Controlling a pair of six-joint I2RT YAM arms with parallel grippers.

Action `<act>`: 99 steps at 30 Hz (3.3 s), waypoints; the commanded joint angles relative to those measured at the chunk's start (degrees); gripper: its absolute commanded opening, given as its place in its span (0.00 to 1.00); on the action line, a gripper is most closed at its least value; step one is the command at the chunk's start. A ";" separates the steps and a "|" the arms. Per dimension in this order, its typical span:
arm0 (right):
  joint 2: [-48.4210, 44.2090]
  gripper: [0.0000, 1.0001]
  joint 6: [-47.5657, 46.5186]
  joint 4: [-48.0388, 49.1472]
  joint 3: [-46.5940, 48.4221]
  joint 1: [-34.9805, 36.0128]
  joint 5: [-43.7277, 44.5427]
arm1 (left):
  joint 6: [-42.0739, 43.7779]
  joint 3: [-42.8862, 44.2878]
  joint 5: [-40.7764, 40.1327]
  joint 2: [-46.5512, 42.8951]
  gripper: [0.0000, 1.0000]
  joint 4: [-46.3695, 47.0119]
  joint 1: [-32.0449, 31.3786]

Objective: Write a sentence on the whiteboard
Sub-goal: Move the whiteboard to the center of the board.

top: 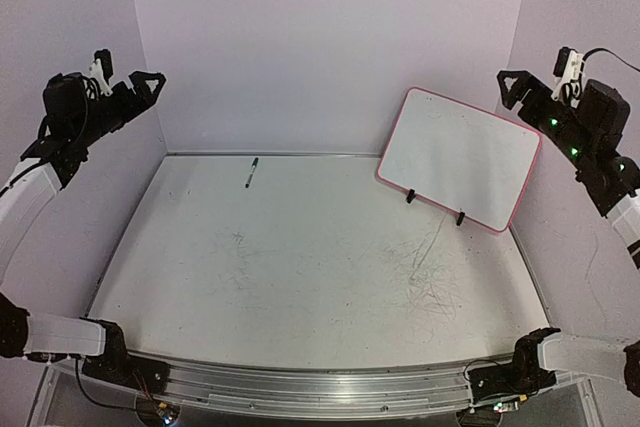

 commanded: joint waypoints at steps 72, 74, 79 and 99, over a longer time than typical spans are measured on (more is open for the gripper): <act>69.94 0.69 25.34 -0.90 19.75 11.69 24.18 | -6.99 -9.69 6.54 15.18 1.00 2.99 -18.89; 70.46 0.69 26.20 -1.01 20.19 11.72 25.47 | -6.87 -9.75 6.49 15.21 0.99 2.99 -18.83; 72.92 0.66 25.66 -1.18 22.83 11.46 26.29 | -6.54 -9.76 6.21 15.05 0.99 2.98 -18.85; 76.13 0.40 24.46 -3.09 26.22 9.34 23.78 | -5.81 -10.87 4.92 13.59 0.99 2.78 -18.89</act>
